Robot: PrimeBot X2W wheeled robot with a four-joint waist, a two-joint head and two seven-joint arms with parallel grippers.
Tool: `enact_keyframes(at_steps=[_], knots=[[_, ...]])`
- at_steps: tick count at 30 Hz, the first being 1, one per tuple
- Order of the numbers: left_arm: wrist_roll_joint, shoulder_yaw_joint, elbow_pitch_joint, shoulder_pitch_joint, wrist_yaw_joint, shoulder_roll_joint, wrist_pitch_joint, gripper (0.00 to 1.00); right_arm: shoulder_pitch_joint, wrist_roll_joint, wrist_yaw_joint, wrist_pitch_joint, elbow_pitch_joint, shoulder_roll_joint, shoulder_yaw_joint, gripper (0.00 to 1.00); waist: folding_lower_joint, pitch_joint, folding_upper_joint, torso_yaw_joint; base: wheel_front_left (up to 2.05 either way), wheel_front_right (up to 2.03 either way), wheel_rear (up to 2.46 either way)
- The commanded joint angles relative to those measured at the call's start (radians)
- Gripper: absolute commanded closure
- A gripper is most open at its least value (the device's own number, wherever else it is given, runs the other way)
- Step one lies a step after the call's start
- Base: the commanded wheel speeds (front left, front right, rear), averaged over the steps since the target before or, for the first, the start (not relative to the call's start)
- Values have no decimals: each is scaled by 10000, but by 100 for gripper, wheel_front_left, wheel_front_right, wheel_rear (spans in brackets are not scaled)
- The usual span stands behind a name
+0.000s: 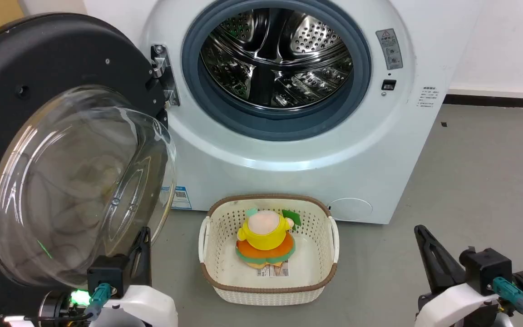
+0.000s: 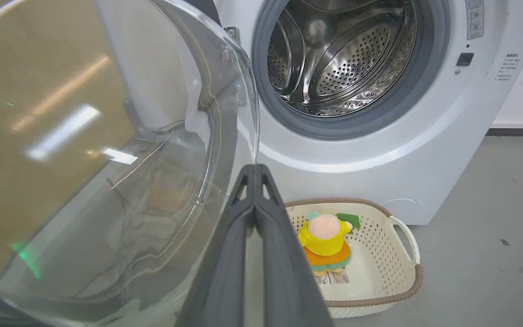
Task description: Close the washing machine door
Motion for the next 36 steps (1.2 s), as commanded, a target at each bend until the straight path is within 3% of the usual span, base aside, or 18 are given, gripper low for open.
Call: enact_keyframes(at_steps=[1, 2, 20, 36], knots=[[30, 11, -39, -152, -43, -7, 3, 100, -117, -78, 8, 5, -41, 51, -1, 100, 0, 0, 0, 0, 0, 0, 0], [0, -2, 1, 1, 4, 0, -2, 0, 2, 8, 0, -2, 2, -2, 0, 0, 0, 0, 0, 0, 0, 0, 0], [-65, -104, -51, 26, 116, -1, -317, 0, 47, 320, 1, -317, 96, 4, -8, 0, 0, -25, 0, 127, 0, 0, 0], [-92, -158, -219, 103, 259, 2, -631, 0, 184, 630, 2, -630, 53, 11, 58, 0, 0, -118, 0, 849, 0, 0, 0]])
